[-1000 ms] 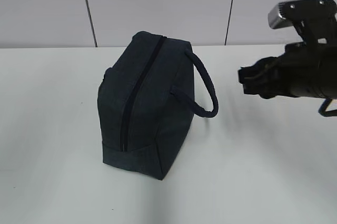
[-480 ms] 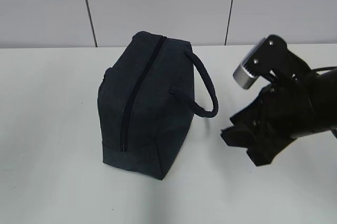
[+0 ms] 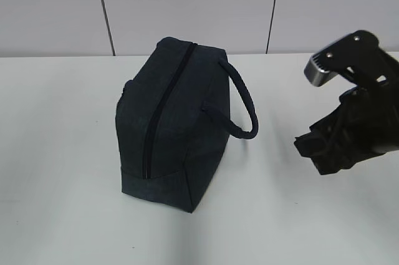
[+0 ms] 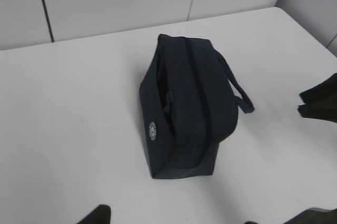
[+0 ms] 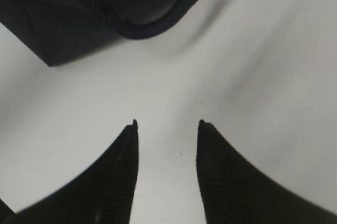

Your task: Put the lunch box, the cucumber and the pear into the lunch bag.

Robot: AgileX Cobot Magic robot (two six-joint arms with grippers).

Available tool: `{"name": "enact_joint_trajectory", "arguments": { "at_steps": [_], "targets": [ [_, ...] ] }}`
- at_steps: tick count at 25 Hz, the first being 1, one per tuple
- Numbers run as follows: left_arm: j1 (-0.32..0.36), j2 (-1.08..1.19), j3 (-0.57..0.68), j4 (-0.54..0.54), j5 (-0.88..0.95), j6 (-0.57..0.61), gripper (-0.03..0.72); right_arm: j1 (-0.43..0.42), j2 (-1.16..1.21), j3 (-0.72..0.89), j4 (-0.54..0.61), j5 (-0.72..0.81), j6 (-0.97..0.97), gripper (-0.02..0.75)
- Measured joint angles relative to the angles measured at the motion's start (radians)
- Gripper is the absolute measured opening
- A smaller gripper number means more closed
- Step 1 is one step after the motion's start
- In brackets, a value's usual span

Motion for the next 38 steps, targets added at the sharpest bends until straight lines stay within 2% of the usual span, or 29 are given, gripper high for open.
{"name": "enact_joint_trajectory", "arguments": {
  "at_steps": [7,17,25,32,38],
  "targets": [
    [0.0,-0.089,0.0,0.085,0.003,-0.064,0.445,0.0,-0.188,0.0,-0.021,0.11,0.038,0.298],
    [0.0,-0.314,0.016,0.094,0.009,-0.157,0.445,0.0,-0.522,0.0,-0.314,0.409,0.339,0.298],
    [0.0,-0.564,0.18,0.106,0.021,-0.228,0.445,0.0,-0.909,0.0,-0.382,0.59,0.448,0.297],
    [0.0,-0.73,0.383,0.231,0.026,-0.231,0.445,0.0,-1.217,0.0,-0.435,0.752,0.533,0.297],
    [0.0,-0.74,0.48,0.218,0.026,-0.231,0.445,0.0,-1.294,0.006,-0.439,0.802,0.612,0.296]
  ]
}}
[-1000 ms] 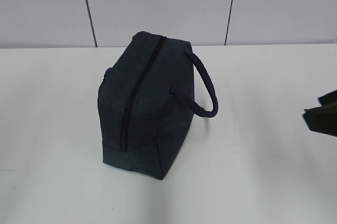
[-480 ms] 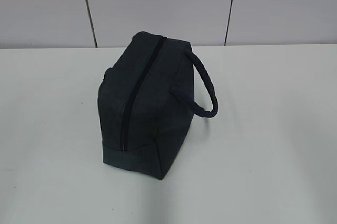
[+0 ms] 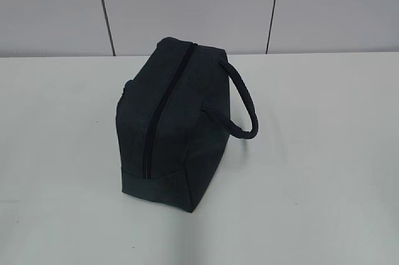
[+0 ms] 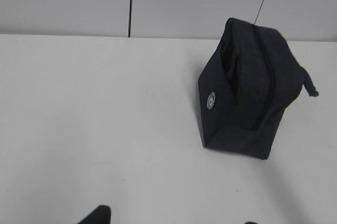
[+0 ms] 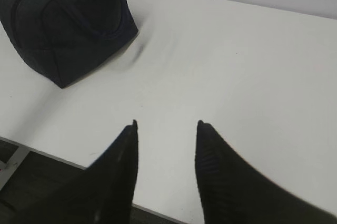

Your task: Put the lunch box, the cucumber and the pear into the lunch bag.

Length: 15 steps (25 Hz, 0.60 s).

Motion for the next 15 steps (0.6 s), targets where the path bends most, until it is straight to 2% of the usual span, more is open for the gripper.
{"name": "enact_joint_trajectory", "arguments": {
  "at_steps": [7,15],
  "targets": [
    [0.0,0.0,0.099,0.016,-0.029,0.0,0.445,0.0,0.0,0.155,-0.017,-0.006,0.019,0.295],
    [0.0,0.0,0.106,0.055,-0.082,0.0,0.445,0.0,0.0,0.223,-0.054,-0.107,0.022,0.294]
  ]
}}
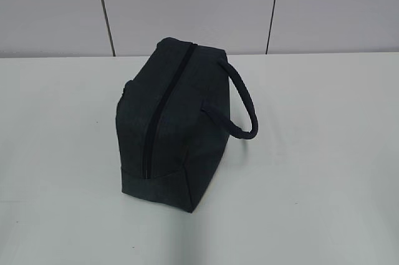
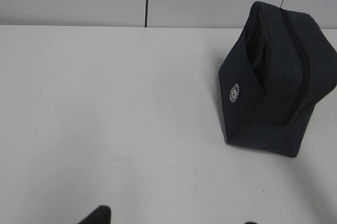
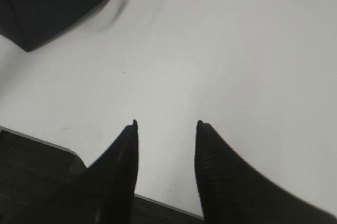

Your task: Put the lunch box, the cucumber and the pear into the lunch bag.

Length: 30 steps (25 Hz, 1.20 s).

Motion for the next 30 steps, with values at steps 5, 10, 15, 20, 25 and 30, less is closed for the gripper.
{"name": "enact_joint_trajectory", "arguments": {
  "at_steps": [5,10,15,20,25,30],
  "targets": [
    [0.0,0.0,0.0,0.0,0.0,0.0,0.435,0.0,0.0,0.006,-0.006,-0.004,0.0,0.294],
    [0.0,0.0,0.0,0.0,-0.007,0.0,0.422,0.0,0.0,0.006,-0.006,-0.006,0.0,0.294],
    [0.0,0.0,0.0,0.0,-0.141,0.0,0.414,0.0,0.0,0.006,-0.008,-0.007,0.001,0.294],
    [0.0,0.0,0.0,0.0,-0.16,0.0,0.414,0.0,0.0,0.006,-0.008,-0.007,0.002,0.293],
    [0.0,0.0,0.017,0.054,-0.145,0.0,0.399,0.0,0.0,0.006,-0.008,-0.007,0.008,0.293],
    [0.0,0.0,0.045,0.054,-0.112,0.0,0.364,0.0,0.0,0.006,-0.008,-0.007,0.008,0.293]
  ]
}}
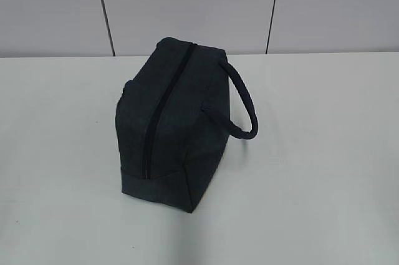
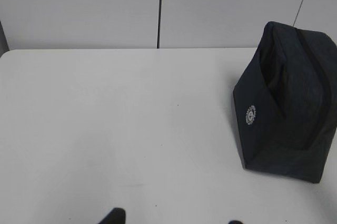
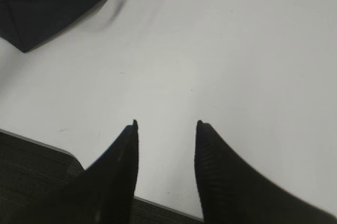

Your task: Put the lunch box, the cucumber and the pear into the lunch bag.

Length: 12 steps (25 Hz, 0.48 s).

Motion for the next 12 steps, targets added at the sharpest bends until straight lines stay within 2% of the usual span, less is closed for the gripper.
{"name": "enact_joint_trajectory", "arguments": {
  "at_steps": [9,12],
  "targets": [
    [0.0,0.0,0.0,-0.002,0.0,0.0,0.351,-0.002,0.0,0.0,0.0,0.0,0.0,0.293],
    [0.0,0.0,0.0,-0.002,0.001,0.0,0.351,-0.03,0.0,0.0,0.0,0.0,0.0,0.293]
  ]
}}
